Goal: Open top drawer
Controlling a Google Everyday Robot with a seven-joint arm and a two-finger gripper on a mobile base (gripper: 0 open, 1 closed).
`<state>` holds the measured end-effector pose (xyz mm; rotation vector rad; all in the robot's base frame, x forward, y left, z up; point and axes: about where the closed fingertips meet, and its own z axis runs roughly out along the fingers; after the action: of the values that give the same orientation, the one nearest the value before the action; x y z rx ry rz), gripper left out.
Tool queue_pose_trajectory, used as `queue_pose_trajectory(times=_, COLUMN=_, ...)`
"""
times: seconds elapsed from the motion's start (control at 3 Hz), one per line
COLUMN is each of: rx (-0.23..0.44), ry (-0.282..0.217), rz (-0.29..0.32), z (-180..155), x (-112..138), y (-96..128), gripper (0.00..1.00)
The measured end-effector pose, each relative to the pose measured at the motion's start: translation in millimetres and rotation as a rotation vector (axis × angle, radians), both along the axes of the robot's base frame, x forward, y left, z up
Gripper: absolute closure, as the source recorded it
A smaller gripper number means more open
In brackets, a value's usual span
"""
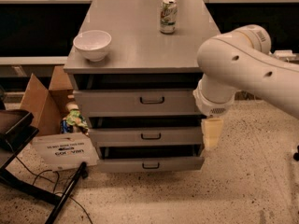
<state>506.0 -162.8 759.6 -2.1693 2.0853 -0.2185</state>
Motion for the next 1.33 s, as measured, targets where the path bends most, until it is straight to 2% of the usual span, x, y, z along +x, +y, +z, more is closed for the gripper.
queue_pose_trajectory(times=0.33, rx=0.028, ry=0.049, rz=-0.04, z=-25, x=50, y=-10, gripper=0.0)
queue_pose_trajectory(times=0.67, rx=0.067, ry=0.07, rz=-0.099, z=-34, x=90, y=-17, gripper=0.0)
queue_pose_trajectory(times=1.0, rx=0.095, ry=0.074, rz=-0.129, z=-42, x=118, y=-11, gripper=0.0)
queue_pose_trajectory(times=1.33, rx=0.13, ry=0.089, rz=-0.156, z=-59, x=129, y=-2, gripper=0.0)
